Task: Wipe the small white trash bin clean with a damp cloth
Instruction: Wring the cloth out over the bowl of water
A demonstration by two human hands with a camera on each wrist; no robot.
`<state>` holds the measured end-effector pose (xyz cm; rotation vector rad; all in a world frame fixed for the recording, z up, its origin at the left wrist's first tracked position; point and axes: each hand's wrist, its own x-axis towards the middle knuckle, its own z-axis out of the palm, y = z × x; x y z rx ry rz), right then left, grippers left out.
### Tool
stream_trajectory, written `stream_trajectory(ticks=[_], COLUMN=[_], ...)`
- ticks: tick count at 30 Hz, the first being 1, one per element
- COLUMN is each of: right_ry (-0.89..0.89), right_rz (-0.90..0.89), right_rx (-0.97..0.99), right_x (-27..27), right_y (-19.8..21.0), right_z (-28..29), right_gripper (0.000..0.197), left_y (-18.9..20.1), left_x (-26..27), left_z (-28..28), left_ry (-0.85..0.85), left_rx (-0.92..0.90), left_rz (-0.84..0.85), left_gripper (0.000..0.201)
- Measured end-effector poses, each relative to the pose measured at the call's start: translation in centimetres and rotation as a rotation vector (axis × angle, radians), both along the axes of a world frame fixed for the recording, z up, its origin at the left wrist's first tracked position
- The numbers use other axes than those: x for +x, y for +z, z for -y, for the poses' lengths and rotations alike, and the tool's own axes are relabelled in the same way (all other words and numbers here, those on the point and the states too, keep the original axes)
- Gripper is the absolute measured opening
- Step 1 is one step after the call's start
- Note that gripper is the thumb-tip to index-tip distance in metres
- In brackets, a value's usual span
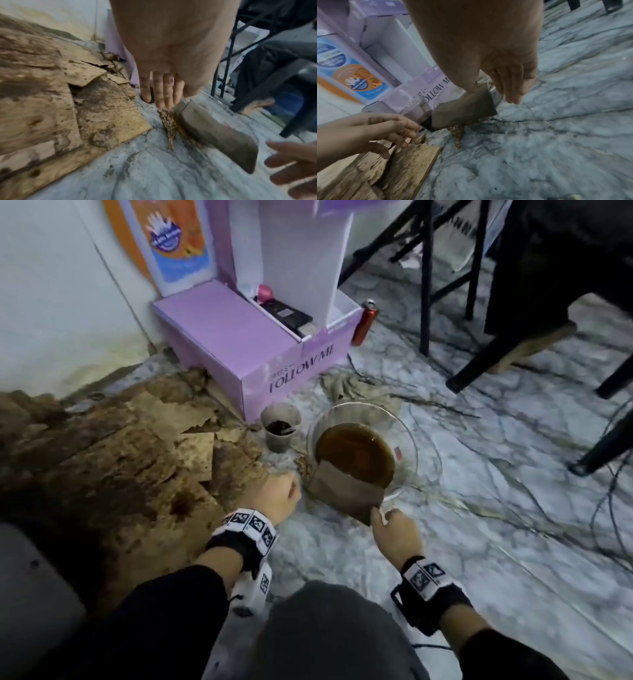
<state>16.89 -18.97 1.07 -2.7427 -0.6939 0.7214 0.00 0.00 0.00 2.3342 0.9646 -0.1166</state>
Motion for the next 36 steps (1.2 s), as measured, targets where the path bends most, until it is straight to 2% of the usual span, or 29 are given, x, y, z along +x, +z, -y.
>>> stream_trajectory(ticks=[2,4,10,15,19,23,27,36], right_ry=[-0.075,-0.12,-0.121,-0.128,-0.08,-0.008,0.103,0.438], right_rz=[-0.06,-0.147,-0.28,-0.23,-0.151,-0.098,-0.06,-0.066], right_rx=[0.028,0.093,0.3,0.409,0.466,0.536,0.625,0.749], right_x=[0.7,1.1,1.9,2.0,1.7,1.3,1.0,-2.0], right_y=[-1.3,-2.3,-4.3,-5.5,-5.1,-3.0,0.6,13.3], right_z=[0.2,0.3,-0.7,-0.5,-0.2,-0.5,-1.2,-5.1], right_gripper=[0.058,0.059,0.046,0.043,0.043,0.044,0.046,0.045], left_y=[-1.0,-2.2,-4.1,-4.5,-3.8,-2.2,1.1,12.2], left_x=[1.2,2.0,4.3,4.7,4.6,3.8,2.1,-5.5], left_z=[0.5,1.1,1.3,1.7,1.7,1.5,1.1,0.3], left_ry=[-0.018,0.002,0.195,0.268,0.256,0.227,0.218,0.326], left_rx=[0.048,0.023,-0.143,-0.176,-0.163,-0.163,-0.114,0.037], left_rz=[-0.045,-0.038,0.141,0.21,0.255,0.294,0.39,0.607], left_gripper=[0.021,0.026,0.039,0.027,0.02,0.02,0.016,0.02])
